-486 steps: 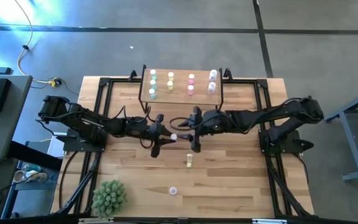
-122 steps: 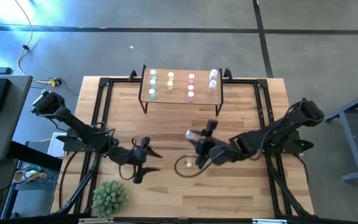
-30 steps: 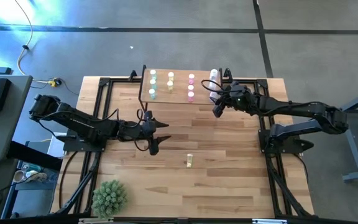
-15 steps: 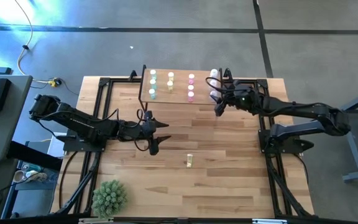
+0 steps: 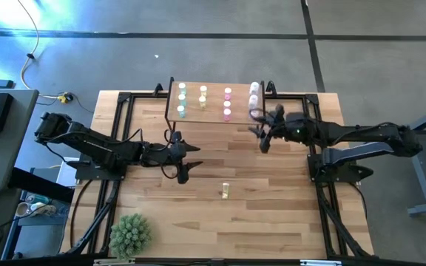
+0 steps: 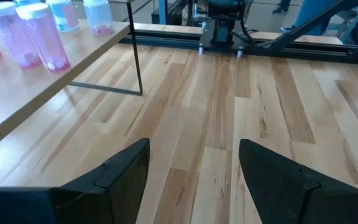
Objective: Pick and place medicine bottles onto shelf by color
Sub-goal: Put the yellow pill bottle into the shelf aligned with the other yellow pill bottles
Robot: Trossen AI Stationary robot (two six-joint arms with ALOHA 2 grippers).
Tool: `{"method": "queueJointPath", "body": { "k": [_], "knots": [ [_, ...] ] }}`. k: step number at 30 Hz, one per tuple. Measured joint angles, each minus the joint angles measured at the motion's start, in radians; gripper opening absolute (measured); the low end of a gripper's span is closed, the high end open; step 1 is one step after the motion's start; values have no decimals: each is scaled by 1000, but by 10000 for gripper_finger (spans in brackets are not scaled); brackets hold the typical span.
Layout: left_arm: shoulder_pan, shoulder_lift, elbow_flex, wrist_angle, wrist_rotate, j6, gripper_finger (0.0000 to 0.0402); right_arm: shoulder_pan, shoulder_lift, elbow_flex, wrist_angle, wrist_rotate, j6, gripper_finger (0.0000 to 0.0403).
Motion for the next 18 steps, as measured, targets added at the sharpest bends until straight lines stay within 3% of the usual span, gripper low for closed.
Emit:
{"method": "queueJointPath", "body": {
  "k": [4, 8, 13, 18],
  "knots": [
    [39, 0, 0, 1, 84, 0, 239, 113, 1, 0, 39, 9, 65, 189],
    [66, 0, 0, -6, 162, 0, 239, 225, 1, 0, 80, 84, 98, 189],
    [73, 0, 0, -8, 177, 34, 239, 321, 28, 11, 101, 196, 147, 189],
    [70, 0, 0, -32, 178, 34, 239, 362, 146, 158, -30, 213, 216, 189]
  ]
}}
